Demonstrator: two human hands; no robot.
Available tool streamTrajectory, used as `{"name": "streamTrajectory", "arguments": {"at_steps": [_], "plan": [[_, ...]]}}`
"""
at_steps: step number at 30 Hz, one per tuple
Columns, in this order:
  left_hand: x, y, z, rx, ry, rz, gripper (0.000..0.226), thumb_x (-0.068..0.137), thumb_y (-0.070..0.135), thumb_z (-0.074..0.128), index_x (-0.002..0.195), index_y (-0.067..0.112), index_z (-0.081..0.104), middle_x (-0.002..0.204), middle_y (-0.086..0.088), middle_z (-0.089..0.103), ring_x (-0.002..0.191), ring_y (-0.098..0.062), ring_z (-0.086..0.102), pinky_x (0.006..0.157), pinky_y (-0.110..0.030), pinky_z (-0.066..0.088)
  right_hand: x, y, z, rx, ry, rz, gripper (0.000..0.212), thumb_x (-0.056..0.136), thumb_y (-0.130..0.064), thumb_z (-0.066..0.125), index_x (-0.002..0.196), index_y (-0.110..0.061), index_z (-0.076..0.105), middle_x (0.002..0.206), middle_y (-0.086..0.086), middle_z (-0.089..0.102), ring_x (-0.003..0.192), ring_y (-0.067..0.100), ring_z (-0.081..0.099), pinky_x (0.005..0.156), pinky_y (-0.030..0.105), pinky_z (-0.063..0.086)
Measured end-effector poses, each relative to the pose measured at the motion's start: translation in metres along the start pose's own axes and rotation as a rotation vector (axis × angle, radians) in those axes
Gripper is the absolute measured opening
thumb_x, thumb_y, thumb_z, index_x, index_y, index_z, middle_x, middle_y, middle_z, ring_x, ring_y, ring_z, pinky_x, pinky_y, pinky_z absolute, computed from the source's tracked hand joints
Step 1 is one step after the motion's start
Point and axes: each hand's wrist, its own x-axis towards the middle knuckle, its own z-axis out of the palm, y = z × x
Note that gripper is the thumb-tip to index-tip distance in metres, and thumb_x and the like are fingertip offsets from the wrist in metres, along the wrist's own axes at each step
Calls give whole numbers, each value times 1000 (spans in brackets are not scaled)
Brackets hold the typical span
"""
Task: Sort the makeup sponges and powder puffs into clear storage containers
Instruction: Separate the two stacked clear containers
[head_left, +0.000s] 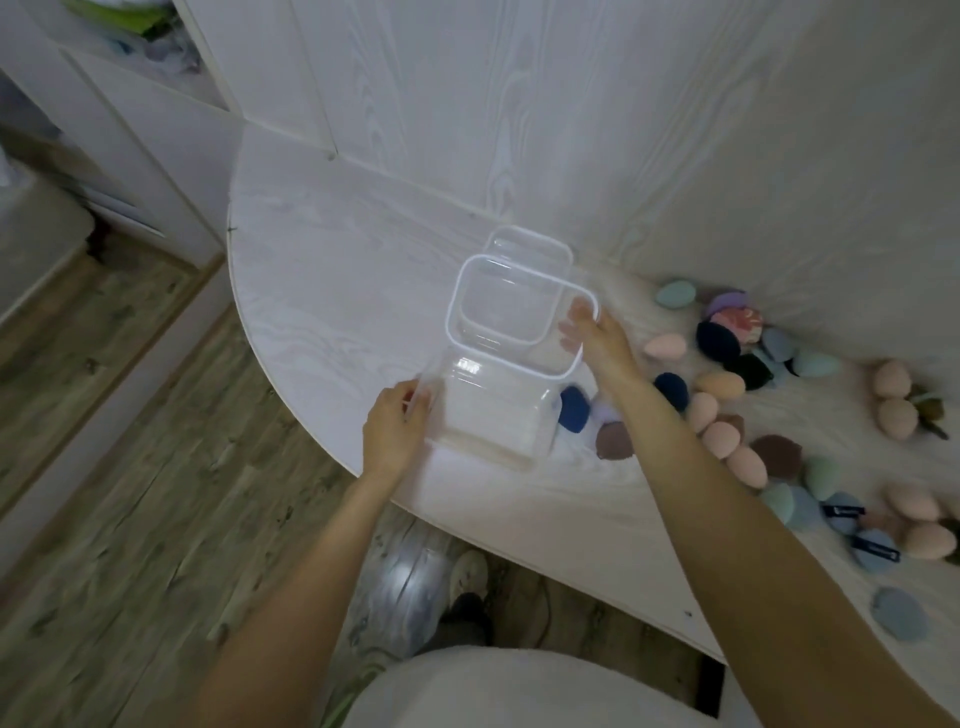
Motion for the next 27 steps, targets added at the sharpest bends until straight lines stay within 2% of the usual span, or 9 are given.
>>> {"name": "streamTrajectory", "arguments": {"at_steps": [5,7,10,14,17,20,23,27], "plan": [[8,21,24,-56,-11,2,39,99,41,33,116,15,57,110,-5,59,95,-14,52,79,-29,39,9,2,-17,-174,54,-22,45,95,-28,50,135,-11,37,130,7,50,106,16,52,92,30,46],[7,26,31,-65,-21,-13,40,99,42,33,118,15,56,110,-5,58,95,-17,54,84,-37,47,0,13,-27,-216,79,-40,48,94,-24,52,138,-14,34,133,7,48,109,15,50,99,35,43],[3,29,33,-33,-57,-30,41,96,45,36,119,17,55,110,-3,60,88,-21,60,84,-42,50,-23,29,-37,-300,92,-111,47,95,-18,51,139,-15,35,129,5,49,105,11,48,95,26,40],[-9,29,30,-37,-85,-49,39,90,44,51,121,21,52,101,6,62,81,-19,64,80,-36,50,-49,44,-37,-477,51,-255,51,92,-11,54,139,-16,36,131,4,48,114,15,49,96,23,38],[-17,29,27,-69,-102,-28,43,86,41,59,123,21,52,100,7,63,82,-16,65,82,-36,51,-55,52,-37,-717,-1,-341,53,91,-8,53,141,-14,35,145,4,37,129,17,38,98,13,24],[-21,29,25,-94,-113,-8,45,86,41,61,124,21,51,106,5,63,83,-13,64,80,-34,51,-57,55,-39,-850,-33,-358,55,93,-9,51,144,-12,29,154,2,22,139,17,24,108,20,18],[-23,32,25,-60,-100,-8,47,86,42,60,127,20,50,112,6,61,85,-8,60,76,-26,44,-59,57,-41,-890,-33,-361,54,94,-12,50,144,-12,30,154,2,22,140,18,23,111,25,19],[-27,35,22,-1,-16,23,51,86,47,58,128,21,47,116,8,56,91,-7,57,76,-26,41,-63,58,-42,-916,-56,-385,50,95,-15,49,143,-15,34,154,2,22,139,18,24,109,27,23]]}}
